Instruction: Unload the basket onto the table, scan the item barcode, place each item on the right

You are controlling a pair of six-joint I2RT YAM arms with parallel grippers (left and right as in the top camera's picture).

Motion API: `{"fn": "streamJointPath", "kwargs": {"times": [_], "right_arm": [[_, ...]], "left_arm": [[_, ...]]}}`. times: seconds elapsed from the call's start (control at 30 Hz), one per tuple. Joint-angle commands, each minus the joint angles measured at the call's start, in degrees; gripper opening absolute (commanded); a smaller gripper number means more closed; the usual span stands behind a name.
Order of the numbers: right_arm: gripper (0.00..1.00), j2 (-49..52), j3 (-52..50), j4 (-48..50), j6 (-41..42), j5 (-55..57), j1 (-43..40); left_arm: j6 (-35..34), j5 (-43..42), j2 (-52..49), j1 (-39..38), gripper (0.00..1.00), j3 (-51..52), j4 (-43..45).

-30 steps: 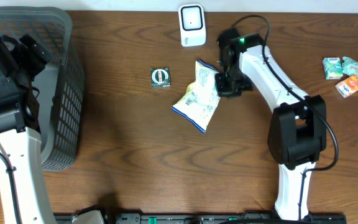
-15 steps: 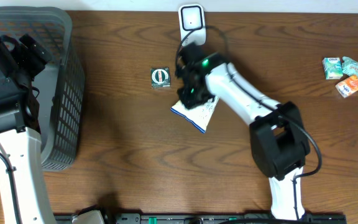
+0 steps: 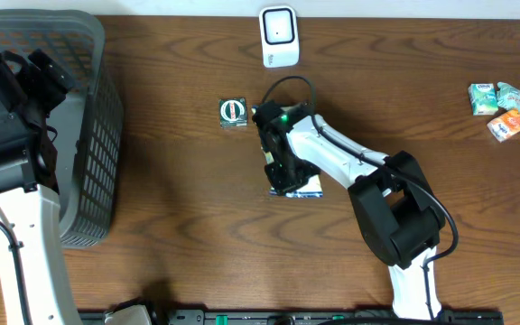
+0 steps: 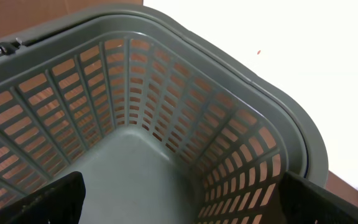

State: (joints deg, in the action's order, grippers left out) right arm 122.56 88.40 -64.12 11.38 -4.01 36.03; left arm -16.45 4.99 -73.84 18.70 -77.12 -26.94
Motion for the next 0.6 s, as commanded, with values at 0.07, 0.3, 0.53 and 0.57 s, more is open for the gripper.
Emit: {"fn": "streamJointPath", "kwargs": {"times": [0.07,0.3,0.53,0.57], "right_arm": [[0.01,-5.95,0.11,-1.27,1.01,1.44,0.35],[0.16,-13.86,0.96,5.75,1.05,10.67,-1.81],[0.15,-13.27,0.79,17.35,1.05,10.99,-4.44],[0.14,-12.59,0.79,18.45,1.03,10.97,-4.68]], "left_arm": [[0.57,0.15,-0.11,0.26,0.98,-0.9,0.0],[0.57,0.15,-0.11,0.26,0.98,-0.9,0.0],[0.57,0.15,-0.11,0.26,0.98,-0.9,0.0],[0.57,0.15,-0.11,0.26,0.98,-0.9,0.0]]}}
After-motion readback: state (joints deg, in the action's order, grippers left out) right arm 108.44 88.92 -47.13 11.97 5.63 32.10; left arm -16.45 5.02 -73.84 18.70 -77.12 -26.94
